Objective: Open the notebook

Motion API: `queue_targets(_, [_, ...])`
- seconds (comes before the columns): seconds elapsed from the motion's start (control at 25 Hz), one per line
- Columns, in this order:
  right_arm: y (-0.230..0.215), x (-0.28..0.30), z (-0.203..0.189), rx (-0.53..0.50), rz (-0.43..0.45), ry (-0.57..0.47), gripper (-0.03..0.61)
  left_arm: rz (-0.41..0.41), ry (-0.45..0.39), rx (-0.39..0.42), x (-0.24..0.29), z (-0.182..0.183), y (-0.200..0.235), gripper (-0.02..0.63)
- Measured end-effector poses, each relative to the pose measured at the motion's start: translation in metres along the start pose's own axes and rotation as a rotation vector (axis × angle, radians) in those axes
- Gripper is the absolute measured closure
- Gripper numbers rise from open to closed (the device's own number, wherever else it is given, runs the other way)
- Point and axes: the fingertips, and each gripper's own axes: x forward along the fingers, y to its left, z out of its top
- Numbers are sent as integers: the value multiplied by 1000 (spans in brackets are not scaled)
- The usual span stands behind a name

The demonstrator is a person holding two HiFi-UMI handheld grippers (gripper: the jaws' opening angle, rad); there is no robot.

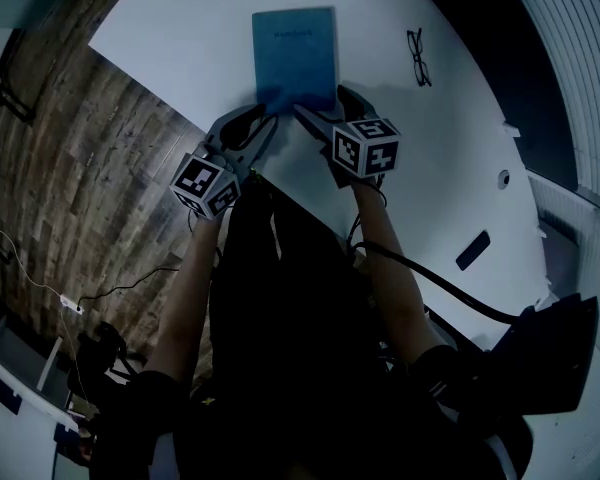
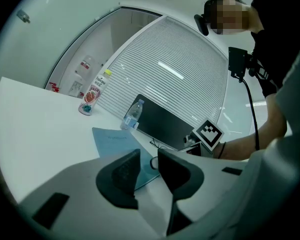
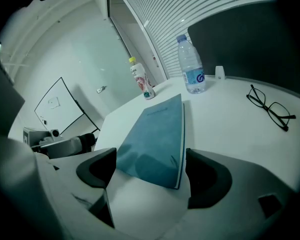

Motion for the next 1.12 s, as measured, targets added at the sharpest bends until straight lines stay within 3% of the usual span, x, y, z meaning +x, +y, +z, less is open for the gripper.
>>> queue_targets(0.36, [-5, 9, -6, 22, -3, 27, 177, 12, -4, -15, 1, -1, 7, 509])
queue_targets(0.68, [-21, 7, -8, 0, -57, 43, 335, 16, 1, -28, -2, -5, 8, 509])
queue_targets(1.12, [-29, 4, -6, -10, -93, 42, 438, 24, -6, -35, -9, -2, 9, 509])
